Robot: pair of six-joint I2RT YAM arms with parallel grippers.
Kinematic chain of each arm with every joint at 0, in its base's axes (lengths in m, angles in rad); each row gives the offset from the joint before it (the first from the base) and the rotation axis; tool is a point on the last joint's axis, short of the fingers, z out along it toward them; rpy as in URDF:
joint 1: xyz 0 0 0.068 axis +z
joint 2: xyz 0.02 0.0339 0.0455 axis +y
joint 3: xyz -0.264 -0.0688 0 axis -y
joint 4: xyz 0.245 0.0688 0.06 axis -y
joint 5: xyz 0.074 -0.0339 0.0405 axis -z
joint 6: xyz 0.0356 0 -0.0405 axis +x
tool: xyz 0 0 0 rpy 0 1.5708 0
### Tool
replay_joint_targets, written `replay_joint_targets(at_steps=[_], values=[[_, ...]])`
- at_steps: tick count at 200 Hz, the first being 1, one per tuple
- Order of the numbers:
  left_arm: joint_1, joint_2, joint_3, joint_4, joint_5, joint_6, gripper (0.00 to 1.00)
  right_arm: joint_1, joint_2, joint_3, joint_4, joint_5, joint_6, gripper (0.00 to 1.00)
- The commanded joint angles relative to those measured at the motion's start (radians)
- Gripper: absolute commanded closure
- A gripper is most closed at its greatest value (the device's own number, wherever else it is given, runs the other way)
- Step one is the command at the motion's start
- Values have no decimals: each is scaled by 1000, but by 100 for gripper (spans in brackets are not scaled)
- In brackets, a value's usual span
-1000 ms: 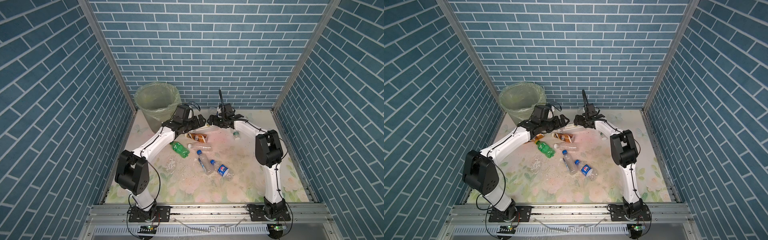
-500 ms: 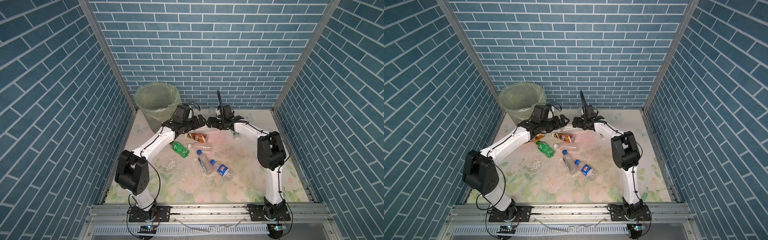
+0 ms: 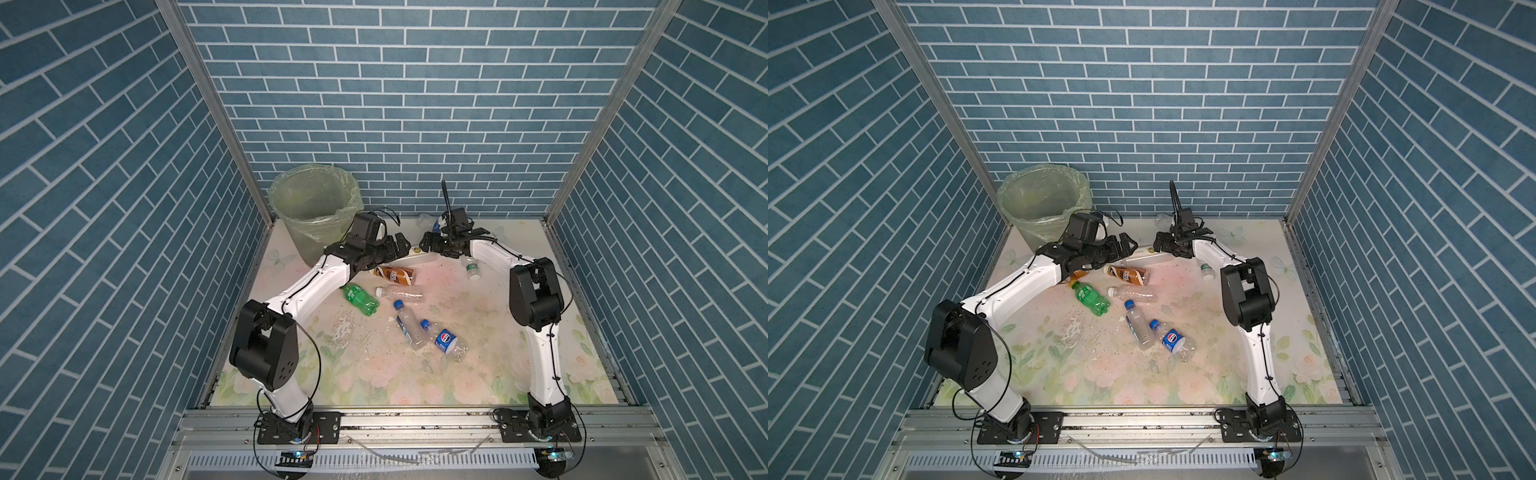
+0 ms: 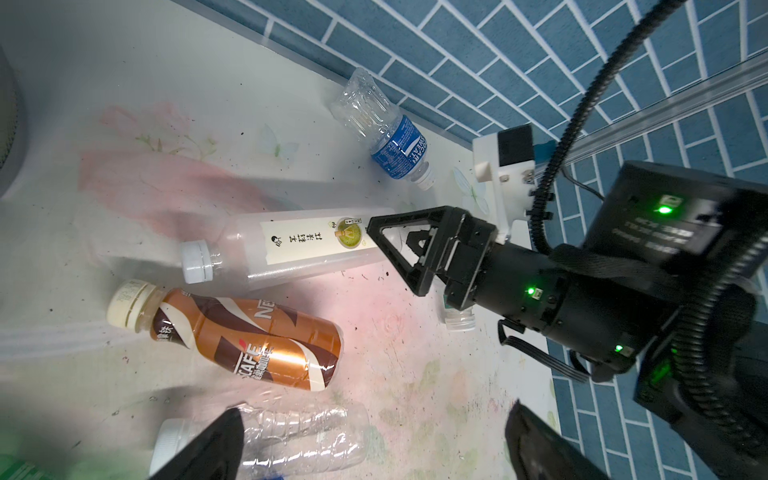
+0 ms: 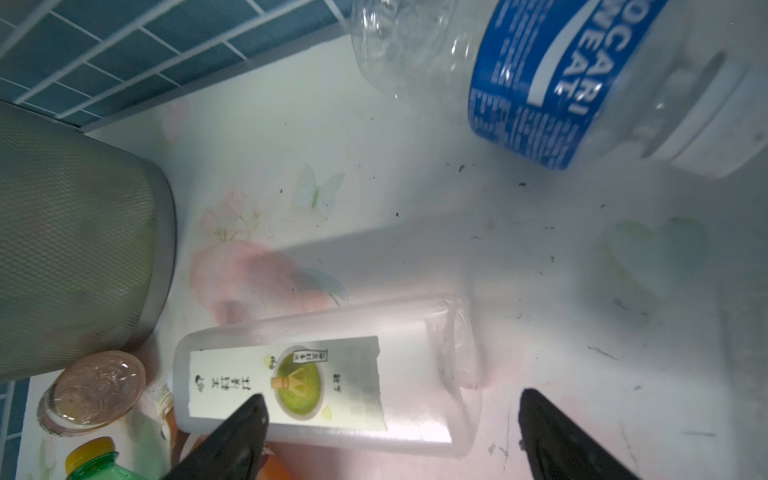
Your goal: Throw the plastic bottles in the bin
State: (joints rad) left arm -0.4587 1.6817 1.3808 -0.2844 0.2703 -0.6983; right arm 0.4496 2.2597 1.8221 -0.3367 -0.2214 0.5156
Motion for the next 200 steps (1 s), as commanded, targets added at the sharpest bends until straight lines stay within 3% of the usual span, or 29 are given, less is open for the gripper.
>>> replay_joint_targets(at_steps=[1, 90, 135, 159, 179, 200], values=[[-5, -22, -9, -16, -5, 14, 1, 8, 16, 21, 7, -51, -3, 6], [-6, -23, 4, -32, -13, 26, 1, 54, -60, -109, 68, -64, 30, 7], [-5, -22, 0, -33, -13, 29, 1, 88, -173, -196, 81, -62, 26, 7], [-6, -29, -3, -35, -15, 29, 1, 90, -219, -198, 20, -35, -53, 7], [-6, -31, -7, -35, -14, 31, 1, 85, -229, -163, -70, 43, -199, 5], [-6, -35, -16, -30, -13, 29, 1, 75, -206, -113, -141, 28, -373, 5]])
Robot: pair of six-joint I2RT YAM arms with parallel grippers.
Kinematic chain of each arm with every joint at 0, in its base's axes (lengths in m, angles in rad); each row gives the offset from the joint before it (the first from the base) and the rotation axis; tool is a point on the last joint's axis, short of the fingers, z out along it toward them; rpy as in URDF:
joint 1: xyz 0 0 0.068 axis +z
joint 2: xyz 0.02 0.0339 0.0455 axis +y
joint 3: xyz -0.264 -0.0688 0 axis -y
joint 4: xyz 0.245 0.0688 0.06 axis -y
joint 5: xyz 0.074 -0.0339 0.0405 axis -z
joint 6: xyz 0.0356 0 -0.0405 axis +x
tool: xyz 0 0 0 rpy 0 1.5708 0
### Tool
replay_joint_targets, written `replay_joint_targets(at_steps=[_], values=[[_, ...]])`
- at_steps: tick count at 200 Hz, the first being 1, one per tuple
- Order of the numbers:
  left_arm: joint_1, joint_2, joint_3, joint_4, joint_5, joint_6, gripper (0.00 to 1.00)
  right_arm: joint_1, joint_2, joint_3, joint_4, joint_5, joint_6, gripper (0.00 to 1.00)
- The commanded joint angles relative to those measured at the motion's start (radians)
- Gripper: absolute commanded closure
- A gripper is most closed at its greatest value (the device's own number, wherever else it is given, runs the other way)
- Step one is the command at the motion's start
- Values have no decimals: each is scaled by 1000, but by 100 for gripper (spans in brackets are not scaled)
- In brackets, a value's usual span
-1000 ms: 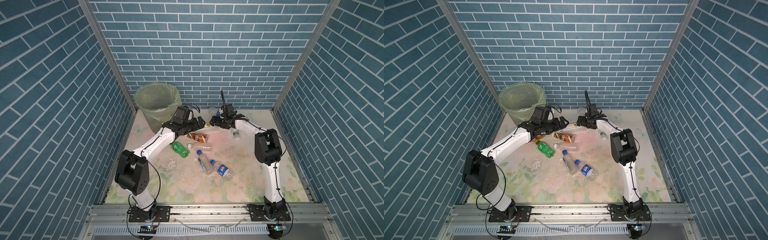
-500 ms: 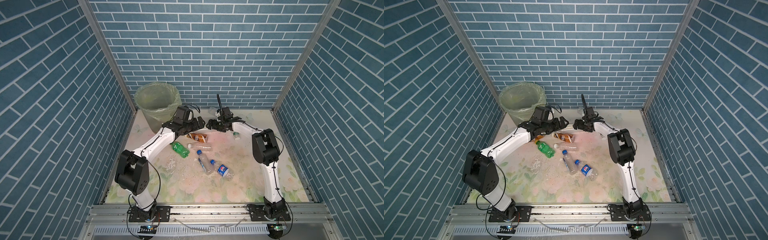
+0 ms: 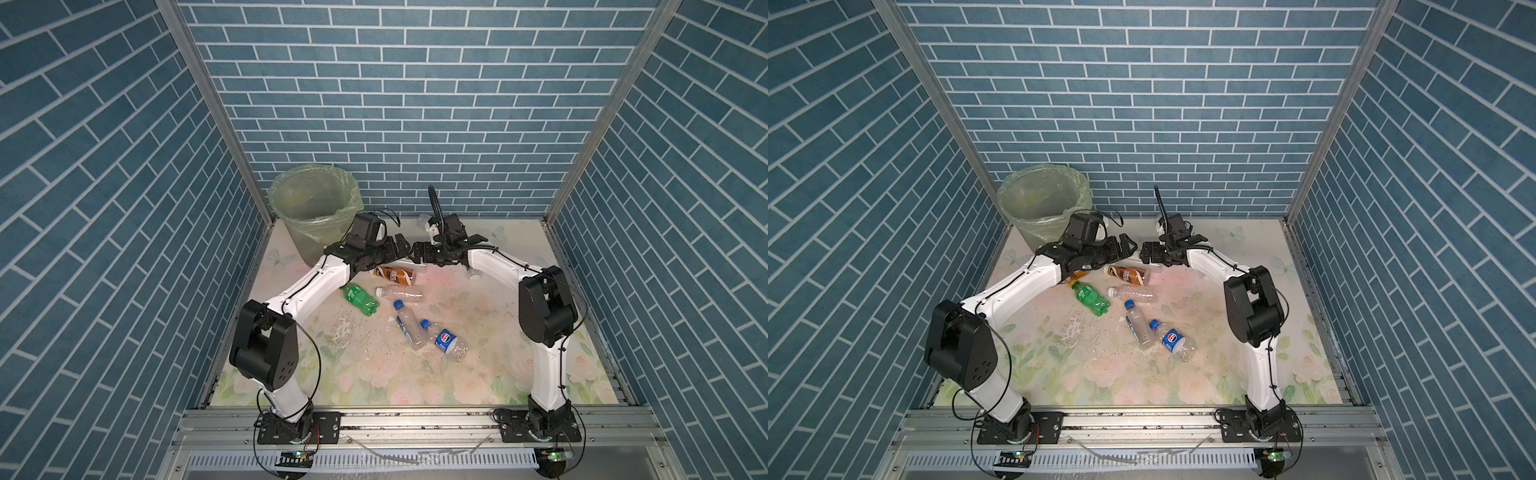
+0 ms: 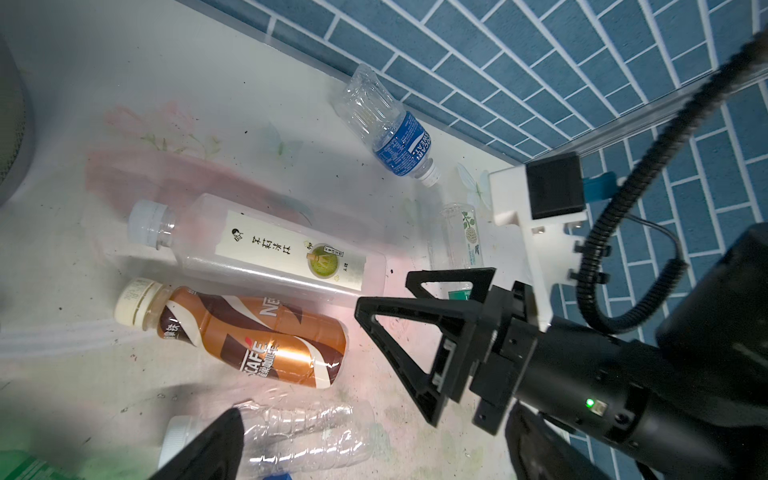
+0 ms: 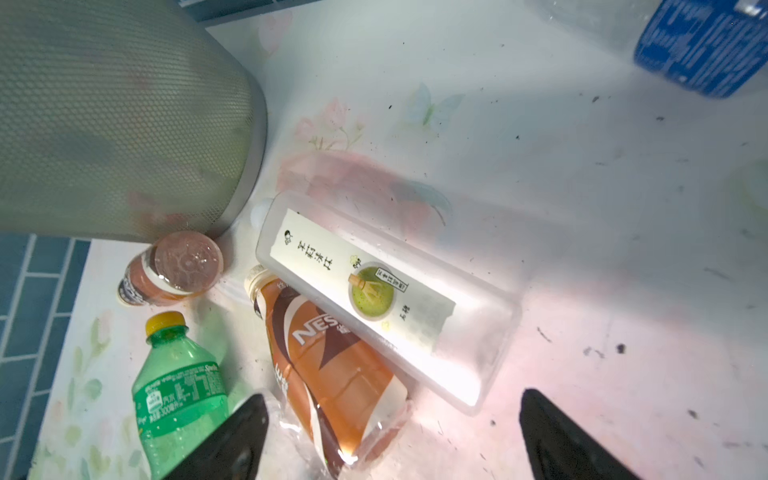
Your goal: Throw the plastic bottles in the bin
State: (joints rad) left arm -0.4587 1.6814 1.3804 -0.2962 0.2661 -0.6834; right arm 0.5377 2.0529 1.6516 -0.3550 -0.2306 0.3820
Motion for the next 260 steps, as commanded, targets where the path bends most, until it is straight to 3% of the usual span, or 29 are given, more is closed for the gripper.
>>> replay_joint_targets(at_steps=[1, 25, 49, 184, 260], values=[[-6, -36, -15, -18, -8, 14, 1, -14, 3, 59, -125, 37, -247, 5], [-6, -42, -23, -15, -7, 12, 1, -9, 40, 111, -184, 0, -411, 5], [-4, -58, -35, -18, -12, 13, 1, -4, 80, 151, -200, 3, -477, 5], [44, -79, -77, -14, 2, 8, 1, 28, 307, 381, -215, 71, -544, 8], [57, -77, -78, -18, 3, 13, 1, 37, 361, 415, -215, 50, -552, 18]])
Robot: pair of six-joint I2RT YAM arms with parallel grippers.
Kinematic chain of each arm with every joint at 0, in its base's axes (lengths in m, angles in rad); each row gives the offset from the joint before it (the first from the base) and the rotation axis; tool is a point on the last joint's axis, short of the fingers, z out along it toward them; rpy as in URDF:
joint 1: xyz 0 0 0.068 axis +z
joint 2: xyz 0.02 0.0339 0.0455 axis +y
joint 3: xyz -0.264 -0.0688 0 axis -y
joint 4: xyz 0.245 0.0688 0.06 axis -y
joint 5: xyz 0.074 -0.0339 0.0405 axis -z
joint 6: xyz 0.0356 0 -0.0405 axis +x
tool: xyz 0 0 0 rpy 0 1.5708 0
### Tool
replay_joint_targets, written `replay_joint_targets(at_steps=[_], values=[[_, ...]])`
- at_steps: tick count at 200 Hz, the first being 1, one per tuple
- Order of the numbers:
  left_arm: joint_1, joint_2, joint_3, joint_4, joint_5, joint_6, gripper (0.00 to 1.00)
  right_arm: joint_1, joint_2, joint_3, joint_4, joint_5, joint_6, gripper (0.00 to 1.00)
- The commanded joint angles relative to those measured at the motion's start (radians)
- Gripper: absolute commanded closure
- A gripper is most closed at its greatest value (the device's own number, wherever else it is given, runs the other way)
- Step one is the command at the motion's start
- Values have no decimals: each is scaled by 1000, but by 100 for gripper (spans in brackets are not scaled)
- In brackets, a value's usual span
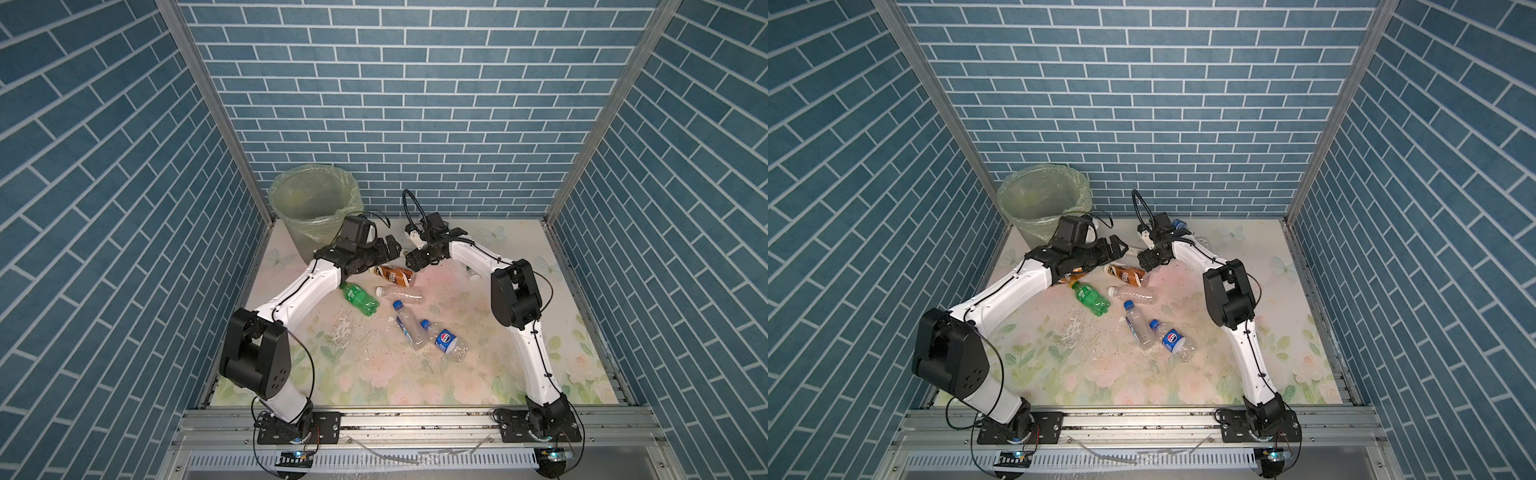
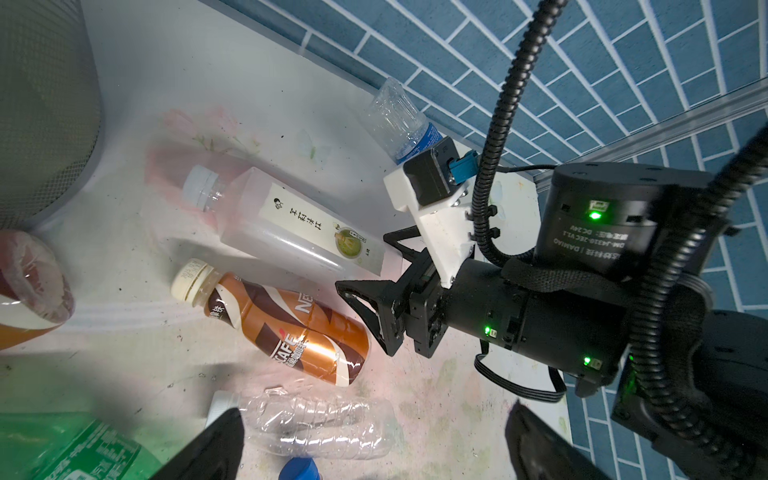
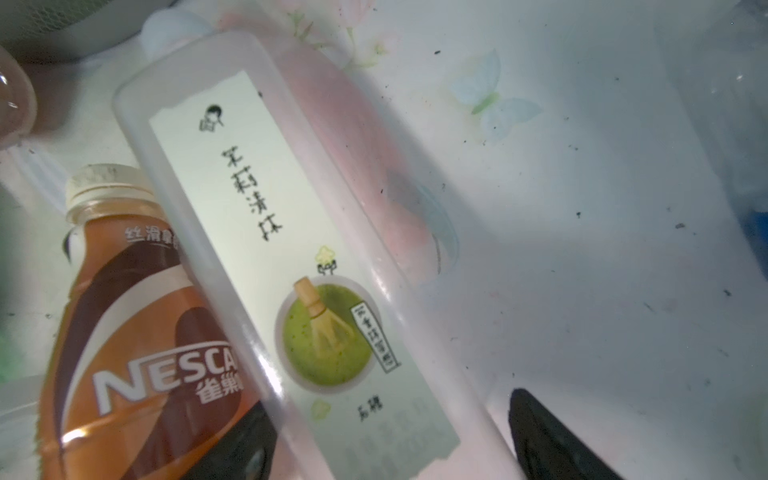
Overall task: Throw the plastic bottles in the bin
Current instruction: 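Close the right gripper around the middle of the matcha-label bottle, then lift the matcha bottle with the right gripper while the left gripper grasps its top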
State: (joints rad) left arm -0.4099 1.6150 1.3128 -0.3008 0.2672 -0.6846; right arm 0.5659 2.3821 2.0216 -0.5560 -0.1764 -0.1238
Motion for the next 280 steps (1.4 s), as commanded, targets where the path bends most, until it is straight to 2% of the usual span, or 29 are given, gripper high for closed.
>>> replay_joint_targets(at_steps=[1, 53, 118, 217, 280], values=[[8, -10, -10, -14, 2, 14, 1, 9, 32, 46, -13, -4, -46, 18], [7, -13, -15, -16, 0, 14, 1, 15, 35, 30, -2, -6, -43, 33], [6, -23, -14, -17, 0, 5, 1, 15, -37, -56, 69, -10, -22, 45], [5, -53, 4, 15, -40, -38, 1, 10, -261, -203, 166, -43, 82, 48], [5, 12, 89, 102, -62, -106, 1, 9, -451, -339, 225, -94, 152, 49]])
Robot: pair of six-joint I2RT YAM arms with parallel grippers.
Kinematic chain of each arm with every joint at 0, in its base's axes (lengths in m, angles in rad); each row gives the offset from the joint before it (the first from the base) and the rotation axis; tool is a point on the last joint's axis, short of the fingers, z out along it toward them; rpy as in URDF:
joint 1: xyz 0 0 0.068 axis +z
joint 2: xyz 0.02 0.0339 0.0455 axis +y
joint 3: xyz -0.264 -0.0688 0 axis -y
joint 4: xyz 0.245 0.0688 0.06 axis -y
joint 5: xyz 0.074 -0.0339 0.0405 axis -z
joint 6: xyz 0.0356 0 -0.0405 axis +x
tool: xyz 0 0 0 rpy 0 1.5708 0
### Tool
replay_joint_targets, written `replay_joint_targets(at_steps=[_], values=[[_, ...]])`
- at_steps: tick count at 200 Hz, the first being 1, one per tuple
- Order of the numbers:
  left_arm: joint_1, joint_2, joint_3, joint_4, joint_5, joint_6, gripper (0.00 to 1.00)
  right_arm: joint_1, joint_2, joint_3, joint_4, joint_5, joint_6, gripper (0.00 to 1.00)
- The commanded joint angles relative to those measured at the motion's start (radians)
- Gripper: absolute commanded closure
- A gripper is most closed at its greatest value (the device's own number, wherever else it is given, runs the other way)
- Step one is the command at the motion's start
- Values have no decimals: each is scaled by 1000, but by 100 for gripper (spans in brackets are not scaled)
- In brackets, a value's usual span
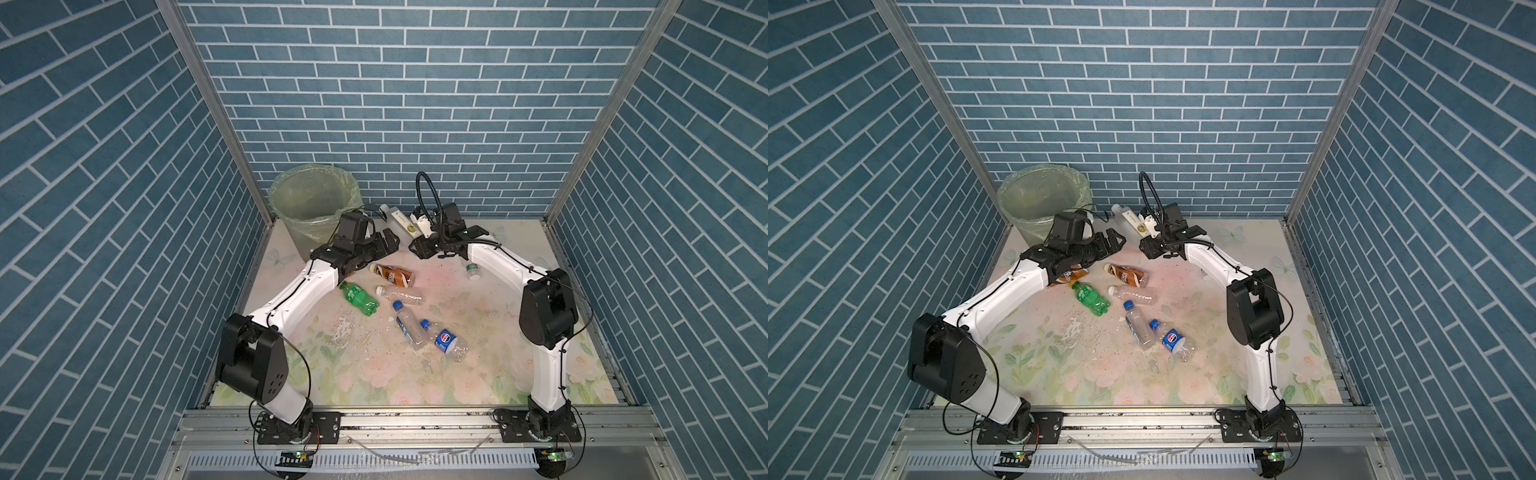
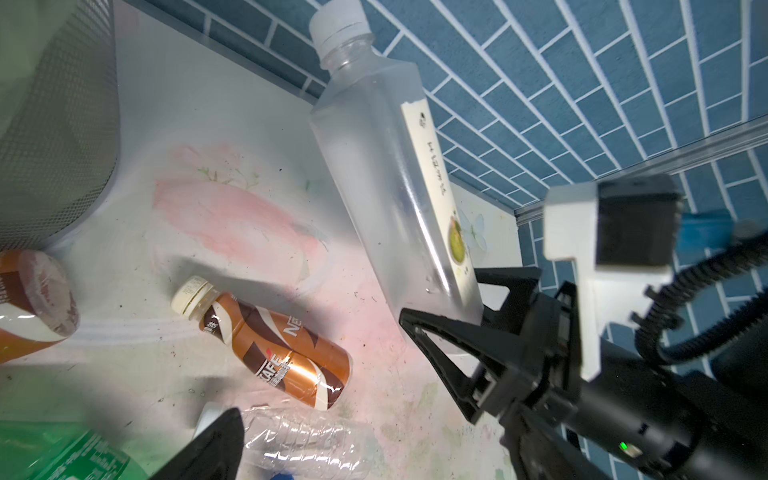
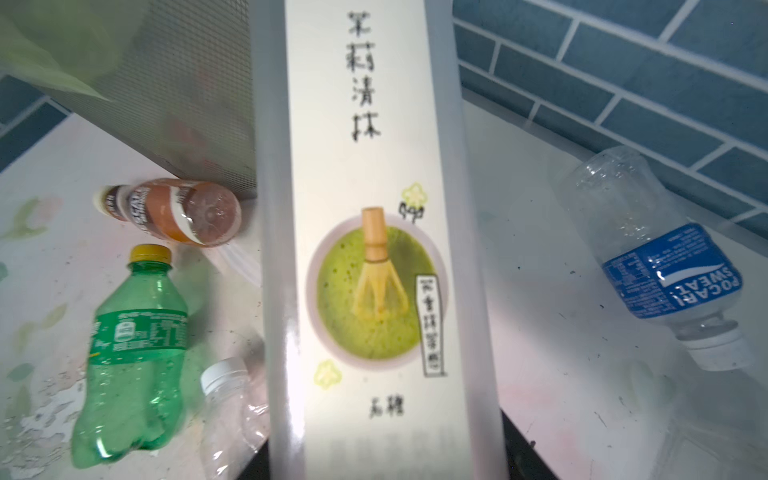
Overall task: Throw the plastic bottles in the bin
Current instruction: 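Lift the matcha bottle with the right gripper while the left gripper grasps its top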
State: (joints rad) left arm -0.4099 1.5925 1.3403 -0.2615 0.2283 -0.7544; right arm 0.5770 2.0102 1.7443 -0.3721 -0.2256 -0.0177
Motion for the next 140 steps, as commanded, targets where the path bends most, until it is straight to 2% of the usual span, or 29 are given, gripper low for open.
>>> replay_joint_targets(at_steps=[1, 61, 140], values=[[6, 35, 62, 65, -23, -37, 1, -1, -82, -65, 42, -46, 47, 49], [0, 93, 135, 135, -62, -61, 1, 1, -191, -165, 86, -94, 94, 49], [-21, 172, 240, 153, -92, -68, 1, 3, -235, -194, 146, -169, 164, 49]])
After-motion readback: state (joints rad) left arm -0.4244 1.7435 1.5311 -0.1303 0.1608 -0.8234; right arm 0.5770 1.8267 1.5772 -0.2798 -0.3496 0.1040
